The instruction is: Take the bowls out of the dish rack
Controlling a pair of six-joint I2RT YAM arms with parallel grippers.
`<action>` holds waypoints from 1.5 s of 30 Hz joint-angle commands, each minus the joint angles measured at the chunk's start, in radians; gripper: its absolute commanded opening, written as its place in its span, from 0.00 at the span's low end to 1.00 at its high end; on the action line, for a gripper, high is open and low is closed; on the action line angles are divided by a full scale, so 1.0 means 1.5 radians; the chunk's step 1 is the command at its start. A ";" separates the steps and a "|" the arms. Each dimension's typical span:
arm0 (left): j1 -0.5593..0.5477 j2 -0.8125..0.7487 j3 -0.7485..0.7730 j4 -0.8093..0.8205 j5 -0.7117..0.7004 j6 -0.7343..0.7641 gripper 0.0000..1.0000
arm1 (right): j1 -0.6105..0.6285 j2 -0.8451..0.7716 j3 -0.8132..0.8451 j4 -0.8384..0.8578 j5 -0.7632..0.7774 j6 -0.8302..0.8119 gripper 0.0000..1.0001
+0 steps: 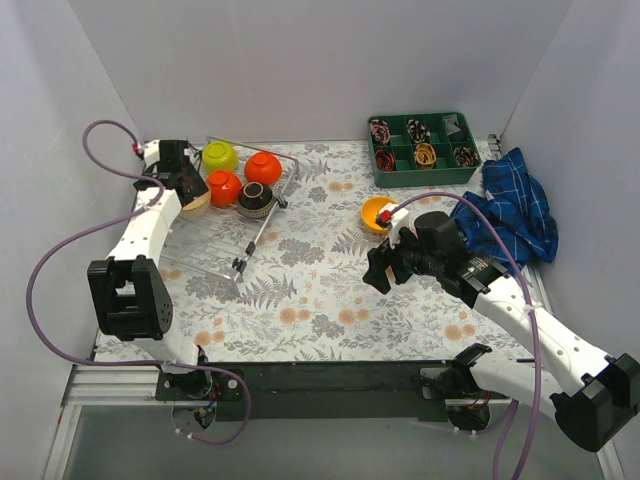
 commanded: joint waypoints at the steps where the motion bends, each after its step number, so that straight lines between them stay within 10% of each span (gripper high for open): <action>1: 0.090 -0.002 0.023 -0.007 0.090 -0.113 0.89 | 0.001 -0.013 0.002 0.009 0.003 -0.001 0.87; 16: 0.164 0.110 0.017 0.042 0.257 -0.178 0.67 | 0.001 -0.001 0.016 -0.010 0.025 -0.001 0.87; 29: 0.162 0.040 0.059 0.018 0.201 -0.114 0.00 | 0.001 0.003 0.037 -0.017 0.037 0.000 0.86; 38: 0.098 -0.083 0.064 -0.017 0.172 -0.030 0.00 | 0.002 0.030 0.086 -0.019 0.041 0.022 0.86; 45: -0.108 -0.151 0.027 -0.049 0.169 -0.022 0.00 | 0.001 0.069 0.155 -0.027 0.039 0.068 0.86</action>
